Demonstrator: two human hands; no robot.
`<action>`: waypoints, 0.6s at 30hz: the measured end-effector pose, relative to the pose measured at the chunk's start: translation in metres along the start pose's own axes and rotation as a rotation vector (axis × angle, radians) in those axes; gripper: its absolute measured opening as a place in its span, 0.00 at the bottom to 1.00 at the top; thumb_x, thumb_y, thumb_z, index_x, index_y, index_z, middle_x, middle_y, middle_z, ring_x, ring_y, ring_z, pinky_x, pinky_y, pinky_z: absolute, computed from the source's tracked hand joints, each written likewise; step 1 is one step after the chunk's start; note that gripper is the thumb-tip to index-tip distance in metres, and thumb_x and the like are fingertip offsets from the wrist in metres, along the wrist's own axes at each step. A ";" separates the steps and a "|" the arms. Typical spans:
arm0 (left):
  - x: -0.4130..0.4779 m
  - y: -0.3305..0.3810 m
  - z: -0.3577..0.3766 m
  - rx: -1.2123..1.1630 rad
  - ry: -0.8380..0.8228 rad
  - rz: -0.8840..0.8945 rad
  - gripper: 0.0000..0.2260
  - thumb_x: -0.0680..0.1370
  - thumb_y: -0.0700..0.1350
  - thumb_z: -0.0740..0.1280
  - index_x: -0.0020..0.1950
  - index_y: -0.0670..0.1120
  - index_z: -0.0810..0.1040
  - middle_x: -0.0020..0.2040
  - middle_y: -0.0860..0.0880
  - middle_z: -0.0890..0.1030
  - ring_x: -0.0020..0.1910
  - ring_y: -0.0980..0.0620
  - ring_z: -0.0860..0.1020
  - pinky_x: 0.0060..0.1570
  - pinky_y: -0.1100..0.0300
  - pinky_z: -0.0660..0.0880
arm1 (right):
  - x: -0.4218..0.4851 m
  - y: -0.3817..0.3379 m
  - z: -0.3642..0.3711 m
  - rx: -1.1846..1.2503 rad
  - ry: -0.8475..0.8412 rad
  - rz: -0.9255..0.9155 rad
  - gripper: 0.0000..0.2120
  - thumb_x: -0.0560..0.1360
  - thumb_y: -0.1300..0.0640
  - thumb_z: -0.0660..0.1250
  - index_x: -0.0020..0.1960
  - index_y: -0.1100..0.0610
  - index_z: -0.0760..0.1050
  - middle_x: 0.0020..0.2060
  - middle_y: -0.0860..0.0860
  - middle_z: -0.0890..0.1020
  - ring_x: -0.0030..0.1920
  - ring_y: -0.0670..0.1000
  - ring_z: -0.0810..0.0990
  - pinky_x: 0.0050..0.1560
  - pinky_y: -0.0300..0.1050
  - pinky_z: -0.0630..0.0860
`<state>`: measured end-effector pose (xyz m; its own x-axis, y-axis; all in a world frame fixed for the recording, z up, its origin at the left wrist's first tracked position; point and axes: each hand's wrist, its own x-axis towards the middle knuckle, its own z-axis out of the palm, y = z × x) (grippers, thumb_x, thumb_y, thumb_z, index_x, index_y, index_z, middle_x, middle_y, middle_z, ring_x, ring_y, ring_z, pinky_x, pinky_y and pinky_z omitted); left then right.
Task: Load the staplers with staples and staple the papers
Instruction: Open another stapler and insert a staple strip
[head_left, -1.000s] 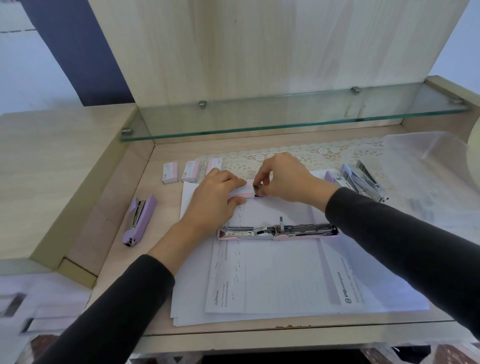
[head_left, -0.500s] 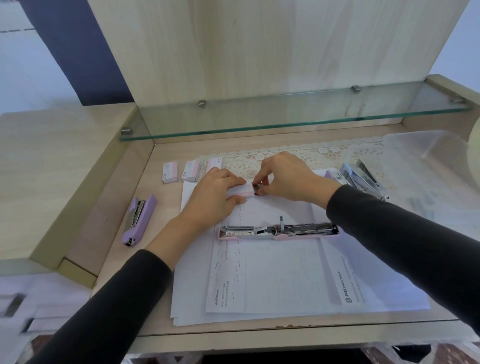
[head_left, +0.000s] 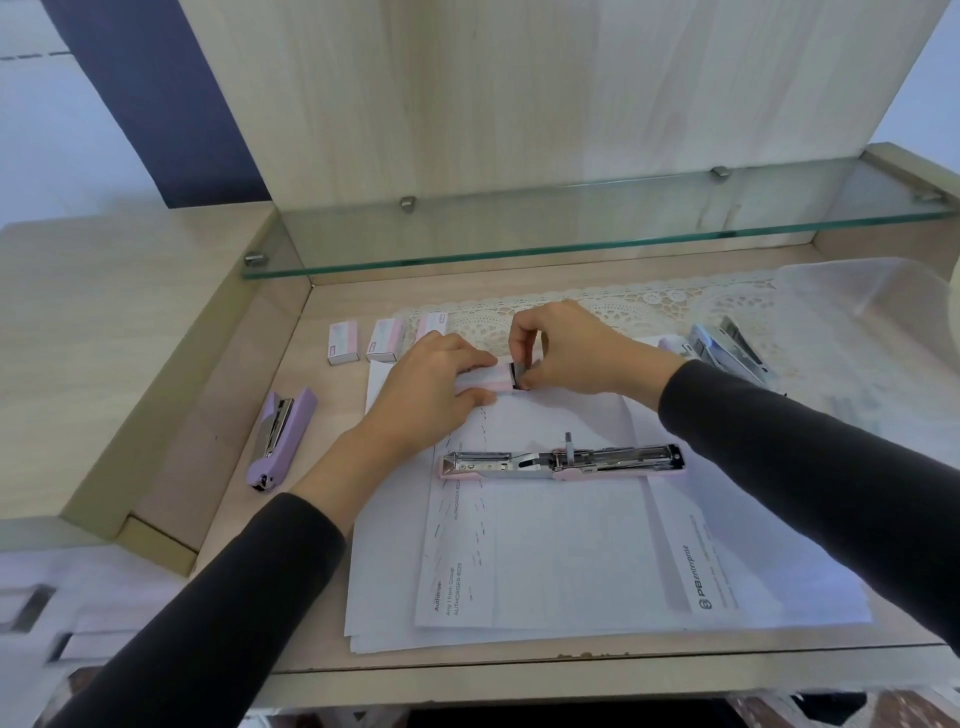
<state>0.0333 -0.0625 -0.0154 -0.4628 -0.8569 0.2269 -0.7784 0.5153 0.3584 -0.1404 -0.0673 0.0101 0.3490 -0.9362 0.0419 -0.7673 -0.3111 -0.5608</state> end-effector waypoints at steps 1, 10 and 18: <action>0.000 0.000 0.000 0.001 -0.003 -0.004 0.17 0.74 0.46 0.70 0.62 0.46 0.76 0.56 0.48 0.77 0.56 0.50 0.70 0.51 0.67 0.60 | 0.000 0.000 -0.001 0.027 0.000 0.011 0.08 0.65 0.67 0.70 0.35 0.56 0.73 0.34 0.49 0.78 0.31 0.40 0.73 0.30 0.28 0.66; -0.003 -0.001 0.000 -0.024 -0.011 -0.009 0.16 0.75 0.46 0.68 0.62 0.47 0.76 0.57 0.48 0.77 0.58 0.50 0.70 0.52 0.69 0.58 | -0.006 0.004 -0.018 0.363 0.116 0.125 0.08 0.71 0.70 0.65 0.40 0.59 0.78 0.28 0.52 0.78 0.22 0.44 0.75 0.28 0.36 0.77; -0.003 -0.001 0.002 -0.044 0.000 -0.024 0.15 0.74 0.46 0.69 0.61 0.47 0.77 0.56 0.49 0.78 0.57 0.50 0.70 0.53 0.68 0.59 | -0.012 0.007 -0.017 0.052 0.053 0.155 0.07 0.68 0.63 0.70 0.47 0.61 0.81 0.31 0.44 0.77 0.30 0.38 0.73 0.29 0.22 0.67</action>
<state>0.0351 -0.0605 -0.0185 -0.4446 -0.8689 0.2175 -0.7700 0.4948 0.4028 -0.1593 -0.0606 0.0198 0.1989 -0.9800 -0.0053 -0.7802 -0.1551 -0.6060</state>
